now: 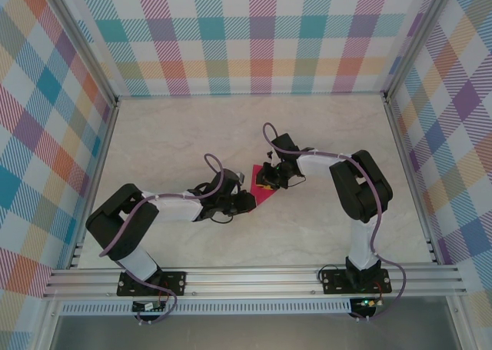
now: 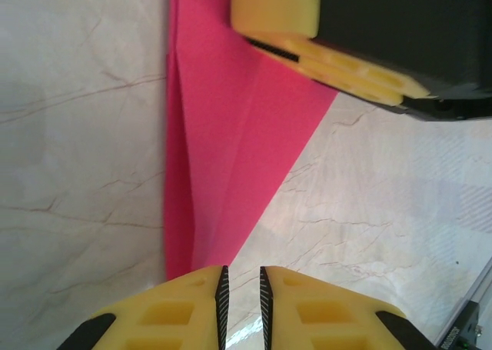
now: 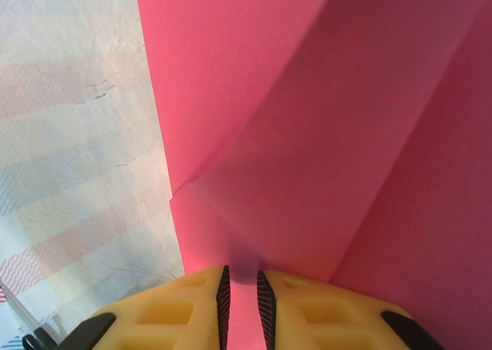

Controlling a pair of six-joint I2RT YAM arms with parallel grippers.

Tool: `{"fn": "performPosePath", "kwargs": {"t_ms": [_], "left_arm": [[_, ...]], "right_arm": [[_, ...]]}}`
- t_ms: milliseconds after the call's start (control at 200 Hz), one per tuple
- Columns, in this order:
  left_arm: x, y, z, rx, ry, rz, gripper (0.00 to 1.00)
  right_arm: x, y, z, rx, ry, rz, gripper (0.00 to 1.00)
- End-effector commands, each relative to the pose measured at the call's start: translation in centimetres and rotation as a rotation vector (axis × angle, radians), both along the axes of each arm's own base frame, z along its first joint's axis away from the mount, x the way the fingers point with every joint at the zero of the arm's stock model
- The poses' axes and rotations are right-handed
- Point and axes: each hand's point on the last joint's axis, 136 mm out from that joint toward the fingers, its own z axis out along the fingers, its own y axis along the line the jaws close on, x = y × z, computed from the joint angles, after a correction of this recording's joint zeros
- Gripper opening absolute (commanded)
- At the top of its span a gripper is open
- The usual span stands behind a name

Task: Fold a paper plane with a square sheet of paper (pick it up from the middle)
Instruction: Fourth fold the wing at the center of the table.

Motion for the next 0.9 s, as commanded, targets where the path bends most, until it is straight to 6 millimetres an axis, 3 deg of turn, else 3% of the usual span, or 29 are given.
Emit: {"fn": "performPosePath", "kwargs": {"t_ms": [0,630,895], "left_arm": [[-0.6,0.9,-1.8,0.062,0.040,0.007,0.21],[-1.6,1.8,-3.5,0.163,0.099,-0.016,0.20],[-2.0,0.5,-1.5,0.109,0.090,-0.087,0.18]], "right_arm": [[-1.0,-3.0,-5.1,-0.181,0.072,-0.055,0.22],[-0.9,-3.0,-5.2,-0.182,0.073,-0.058,0.22],[-1.0,-3.0,-5.2,-0.186,0.075,-0.060,0.22]]}}
